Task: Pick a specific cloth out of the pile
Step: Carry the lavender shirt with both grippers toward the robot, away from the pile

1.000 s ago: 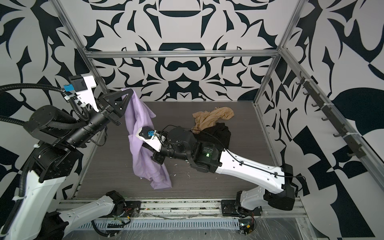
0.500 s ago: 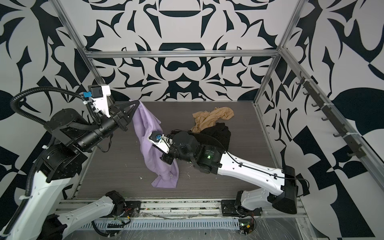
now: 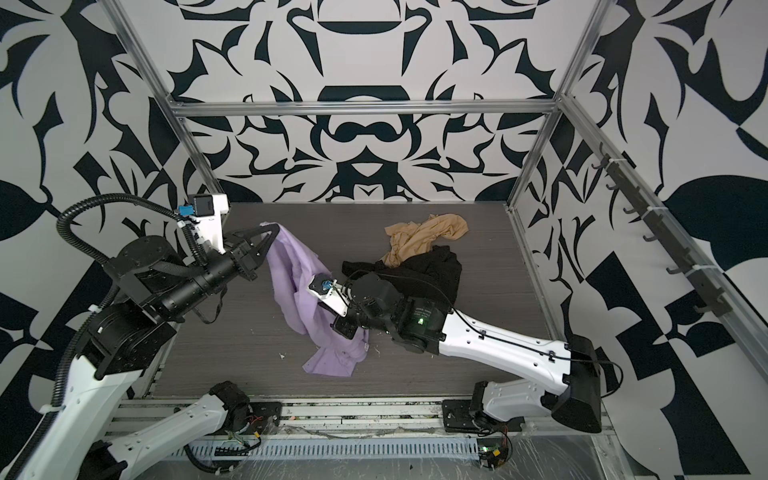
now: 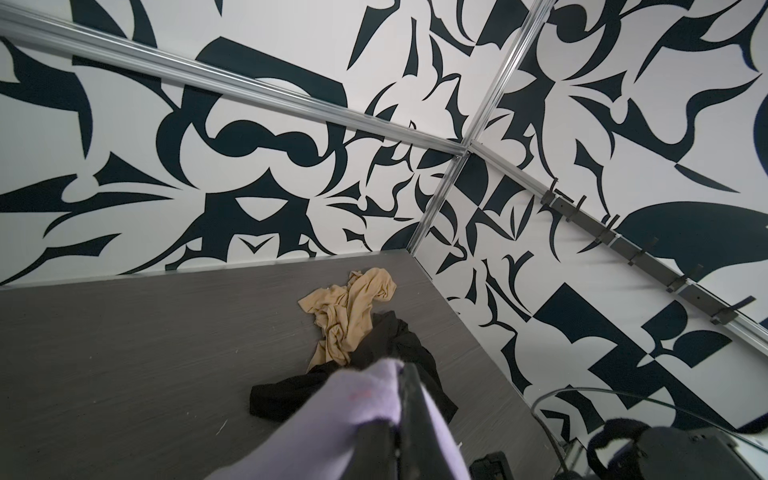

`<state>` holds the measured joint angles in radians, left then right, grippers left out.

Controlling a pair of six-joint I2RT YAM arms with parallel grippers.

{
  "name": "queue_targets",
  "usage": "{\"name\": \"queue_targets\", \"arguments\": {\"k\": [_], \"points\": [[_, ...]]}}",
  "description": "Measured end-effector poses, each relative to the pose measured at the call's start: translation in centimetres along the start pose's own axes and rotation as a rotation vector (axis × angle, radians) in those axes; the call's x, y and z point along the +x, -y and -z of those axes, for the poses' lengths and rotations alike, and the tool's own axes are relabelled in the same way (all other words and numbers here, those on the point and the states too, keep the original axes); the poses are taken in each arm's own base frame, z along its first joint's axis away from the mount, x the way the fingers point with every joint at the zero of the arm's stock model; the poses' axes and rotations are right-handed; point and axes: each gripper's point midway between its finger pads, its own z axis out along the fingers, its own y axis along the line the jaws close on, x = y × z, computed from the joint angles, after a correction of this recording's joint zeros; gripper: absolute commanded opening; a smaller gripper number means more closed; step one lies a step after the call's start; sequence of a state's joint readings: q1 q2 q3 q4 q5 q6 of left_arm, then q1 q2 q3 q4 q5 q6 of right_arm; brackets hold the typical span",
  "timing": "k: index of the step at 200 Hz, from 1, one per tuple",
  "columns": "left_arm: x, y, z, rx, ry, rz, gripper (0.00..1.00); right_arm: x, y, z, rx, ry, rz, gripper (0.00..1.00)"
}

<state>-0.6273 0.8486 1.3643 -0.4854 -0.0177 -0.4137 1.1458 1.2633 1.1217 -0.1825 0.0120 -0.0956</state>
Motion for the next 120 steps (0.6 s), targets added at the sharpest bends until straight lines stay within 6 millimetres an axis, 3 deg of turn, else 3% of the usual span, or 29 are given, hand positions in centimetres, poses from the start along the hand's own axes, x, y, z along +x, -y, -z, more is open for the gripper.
{"name": "queue_targets", "arguments": {"k": [78,120], "points": [[0.8,-1.1,2.3,-0.061,-0.017,0.023,0.00,2.5,-0.5,-0.9,-0.017,-0.056,-0.037,0.00],[4.0,-3.0,2.2,-0.115,-0.072,0.055,0.00,3.7,-0.8,-1.8,-0.029,-0.084,-0.048,0.00]]}}
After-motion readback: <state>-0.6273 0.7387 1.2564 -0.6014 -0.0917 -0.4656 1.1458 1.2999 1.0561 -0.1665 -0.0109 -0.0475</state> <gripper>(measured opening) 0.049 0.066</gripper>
